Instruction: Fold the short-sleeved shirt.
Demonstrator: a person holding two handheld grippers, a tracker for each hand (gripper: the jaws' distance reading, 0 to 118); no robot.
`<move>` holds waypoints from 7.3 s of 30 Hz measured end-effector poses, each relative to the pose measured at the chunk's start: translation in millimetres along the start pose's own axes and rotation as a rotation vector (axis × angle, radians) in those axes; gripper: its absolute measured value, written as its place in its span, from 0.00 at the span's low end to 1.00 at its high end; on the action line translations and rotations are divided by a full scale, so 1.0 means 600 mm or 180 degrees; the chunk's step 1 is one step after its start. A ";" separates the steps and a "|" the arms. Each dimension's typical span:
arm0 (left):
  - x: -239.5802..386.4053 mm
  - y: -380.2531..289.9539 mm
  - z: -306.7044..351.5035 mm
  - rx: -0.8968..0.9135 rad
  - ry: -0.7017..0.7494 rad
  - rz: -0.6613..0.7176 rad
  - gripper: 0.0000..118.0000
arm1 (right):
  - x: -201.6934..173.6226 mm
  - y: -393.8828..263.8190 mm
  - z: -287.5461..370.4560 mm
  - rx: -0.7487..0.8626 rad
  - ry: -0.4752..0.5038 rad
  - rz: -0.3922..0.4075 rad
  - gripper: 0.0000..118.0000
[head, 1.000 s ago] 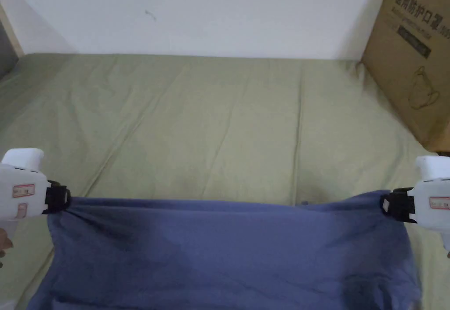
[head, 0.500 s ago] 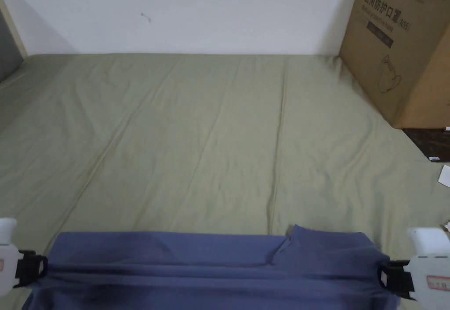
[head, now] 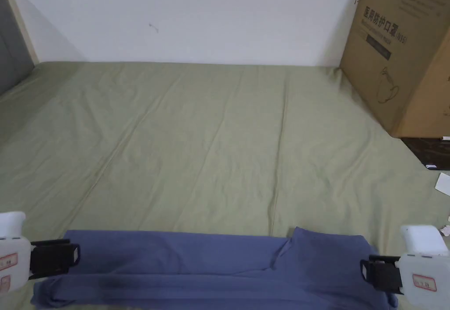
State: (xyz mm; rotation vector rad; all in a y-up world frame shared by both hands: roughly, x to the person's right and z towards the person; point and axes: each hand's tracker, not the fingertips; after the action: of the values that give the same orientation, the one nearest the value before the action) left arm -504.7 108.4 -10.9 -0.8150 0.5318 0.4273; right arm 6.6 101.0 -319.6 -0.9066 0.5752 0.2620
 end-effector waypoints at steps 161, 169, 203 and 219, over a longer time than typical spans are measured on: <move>-0.047 -0.013 -0.185 -0.0864 -0.2114 0.1363 0.08 | -0.191 0.039 -0.058 -0.0056 0.0791 -0.0505 0.01; -0.197 0.035 -0.116 -0.0697 -0.1298 0.1363 0.08 | -0.188 0.038 -0.074 -0.0097 0.0765 -0.0535 0.01; 0.280 0.055 -0.131 -0.0942 -0.2126 0.0138 0.90 | -0.057 -0.045 -0.024 -0.0018 0.0562 -0.1049 0.01; 0.292 -0.039 -0.185 -0.1282 -0.1780 0.0136 0.02 | -0.077 -0.037 -0.045 -0.0048 0.0701 -0.0992 0.01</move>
State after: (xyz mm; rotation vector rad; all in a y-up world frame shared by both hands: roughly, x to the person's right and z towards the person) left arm -384.9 34.9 -165.2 -1.0184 -0.0638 0.7858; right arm -31.0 67.2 -291.3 -1.0322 0.6250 -0.1163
